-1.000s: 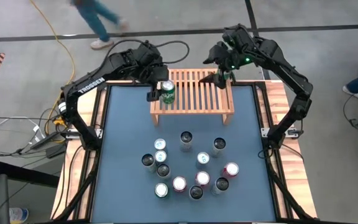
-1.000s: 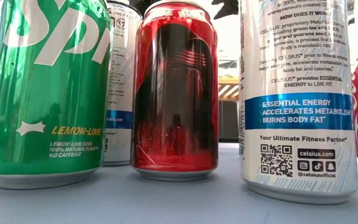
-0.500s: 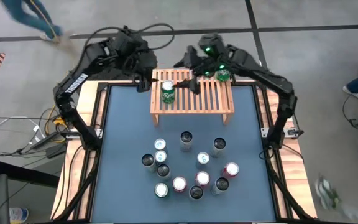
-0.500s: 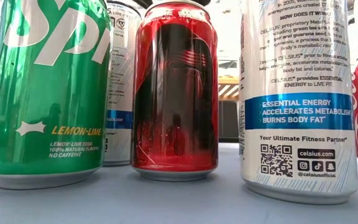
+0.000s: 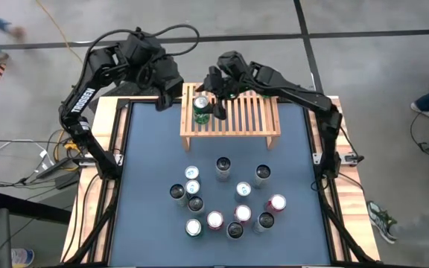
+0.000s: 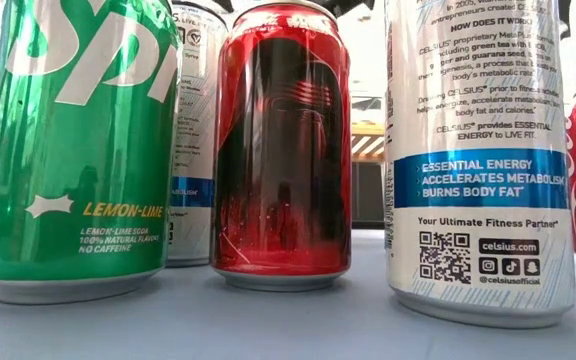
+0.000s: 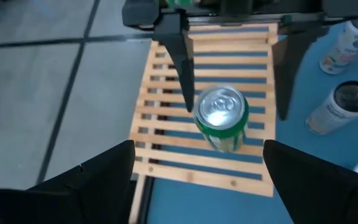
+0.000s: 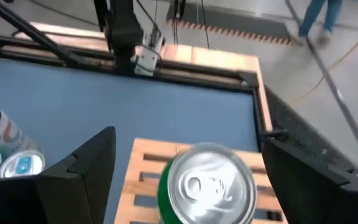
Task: Place canned beverage on shelf
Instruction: Put the left green soda can on the shelf aligned with the other green soda can
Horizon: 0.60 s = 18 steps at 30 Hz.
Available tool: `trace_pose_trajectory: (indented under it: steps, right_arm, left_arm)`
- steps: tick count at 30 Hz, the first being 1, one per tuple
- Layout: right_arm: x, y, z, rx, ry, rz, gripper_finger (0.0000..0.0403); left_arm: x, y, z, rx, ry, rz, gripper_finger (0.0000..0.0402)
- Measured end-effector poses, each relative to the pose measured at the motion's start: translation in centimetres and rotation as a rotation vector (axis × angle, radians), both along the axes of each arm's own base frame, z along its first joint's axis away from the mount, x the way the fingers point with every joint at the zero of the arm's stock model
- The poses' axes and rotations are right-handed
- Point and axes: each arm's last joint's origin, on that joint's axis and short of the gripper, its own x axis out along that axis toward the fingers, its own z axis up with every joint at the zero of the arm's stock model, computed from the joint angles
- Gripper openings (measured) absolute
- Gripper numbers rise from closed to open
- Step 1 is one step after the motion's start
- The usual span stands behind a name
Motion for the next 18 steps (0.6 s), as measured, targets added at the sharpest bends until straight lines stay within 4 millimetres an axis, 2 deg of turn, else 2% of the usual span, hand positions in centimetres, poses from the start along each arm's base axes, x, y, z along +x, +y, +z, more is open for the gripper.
trace_pose_trajectory:
  steps: [8, 18]
  right_arm:
    - [0.7, -1.3, -1.4, 0.011, 0.021, -0.022, 0.0345]
    - [1.0, -1.6, -2.5, 0.032, 0.062, -0.021, 0.0342]
  left_arm:
    - [-0.1, -0.1, -0.1, -0.019, 0.008, 0.014, 0.0343]
    - [-0.1, -0.1, -0.1, -0.019, 0.008, 0.014, 0.0343]
